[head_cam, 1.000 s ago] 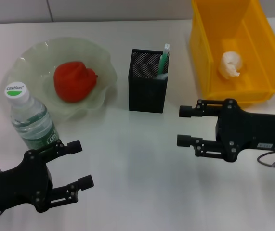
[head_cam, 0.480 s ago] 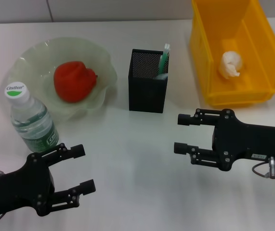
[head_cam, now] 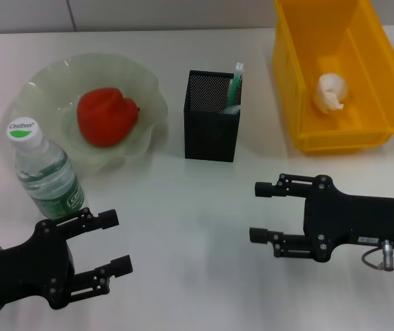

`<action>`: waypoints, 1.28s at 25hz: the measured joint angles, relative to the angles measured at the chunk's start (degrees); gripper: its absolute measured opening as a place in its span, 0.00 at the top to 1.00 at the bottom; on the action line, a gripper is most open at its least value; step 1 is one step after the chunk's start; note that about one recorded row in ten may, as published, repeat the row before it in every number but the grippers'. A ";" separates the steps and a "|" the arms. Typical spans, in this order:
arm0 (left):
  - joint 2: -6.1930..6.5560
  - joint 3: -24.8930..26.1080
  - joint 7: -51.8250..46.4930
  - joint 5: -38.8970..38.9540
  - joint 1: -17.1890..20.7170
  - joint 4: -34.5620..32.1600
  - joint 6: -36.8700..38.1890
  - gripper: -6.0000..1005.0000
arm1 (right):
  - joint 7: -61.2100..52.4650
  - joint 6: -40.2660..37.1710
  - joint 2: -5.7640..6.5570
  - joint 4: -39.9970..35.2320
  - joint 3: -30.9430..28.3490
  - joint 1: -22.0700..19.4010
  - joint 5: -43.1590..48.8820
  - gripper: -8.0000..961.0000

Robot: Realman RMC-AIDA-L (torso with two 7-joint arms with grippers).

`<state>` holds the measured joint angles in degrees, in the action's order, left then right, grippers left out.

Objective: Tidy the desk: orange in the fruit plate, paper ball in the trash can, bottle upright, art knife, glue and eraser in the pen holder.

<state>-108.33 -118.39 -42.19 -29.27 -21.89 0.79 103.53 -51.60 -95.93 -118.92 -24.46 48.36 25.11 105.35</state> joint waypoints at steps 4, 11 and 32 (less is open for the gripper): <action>0.04 -0.04 0.00 -0.22 -0.13 0.00 -0.02 0.20 | -0.46 0.05 0.00 0.03 -0.02 0.04 0.67 0.28; 0.23 -0.09 -0.68 -3.46 -2.52 1.21 -0.86 0.29 | -0.33 1.23 0.00 0.03 0.42 0.04 0.85 0.19; 1.98 -0.74 -3.87 -6.68 -5.84 1.46 -1.73 0.22 | -0.86 0.63 0.16 -0.42 1.59 0.09 1.79 0.19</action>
<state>-106.35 -119.13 -46.06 -35.95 -27.72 2.26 101.81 -52.46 -95.30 -118.76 -24.87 49.95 25.20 107.15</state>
